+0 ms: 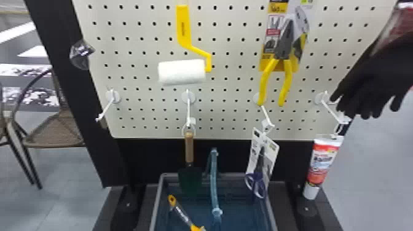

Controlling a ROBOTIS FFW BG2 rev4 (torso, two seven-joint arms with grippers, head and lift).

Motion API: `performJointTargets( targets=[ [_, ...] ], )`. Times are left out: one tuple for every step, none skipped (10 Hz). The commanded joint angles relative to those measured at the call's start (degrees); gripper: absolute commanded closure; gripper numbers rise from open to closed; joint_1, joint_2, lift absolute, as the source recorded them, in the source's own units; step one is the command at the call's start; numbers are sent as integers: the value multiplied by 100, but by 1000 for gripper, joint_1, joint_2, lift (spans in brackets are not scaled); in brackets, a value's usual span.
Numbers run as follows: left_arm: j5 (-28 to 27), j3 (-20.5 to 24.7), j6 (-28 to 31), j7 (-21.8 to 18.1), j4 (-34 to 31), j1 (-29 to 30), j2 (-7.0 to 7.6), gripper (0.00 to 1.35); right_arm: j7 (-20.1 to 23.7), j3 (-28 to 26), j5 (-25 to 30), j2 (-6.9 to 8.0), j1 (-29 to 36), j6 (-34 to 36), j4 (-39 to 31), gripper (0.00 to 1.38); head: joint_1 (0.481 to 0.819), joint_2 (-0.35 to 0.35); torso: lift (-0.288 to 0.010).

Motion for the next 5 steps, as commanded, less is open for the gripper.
performJointTargets(
  targets=[
    [0,0,0,0,0,0,0,-1,0,0,0,0,0,0,0,-1,549,0,-100],
    [0,0,0,0,0,0,0,-1,0,0,0,0,0,0,0,-1,549,0,-100],
    [0,0,0,0,0,0,0,-1,0,0,0,0,0,0,0,-1,549,0,-100],
    [0,0,0,0,0,0,0,-1,0,0,0,0,0,0,0,-1,549,0,-100],
    [0,0,0,0,0,0,0,-1,0,0,0,0,0,0,0,-1,549,0,-100]
  ],
)
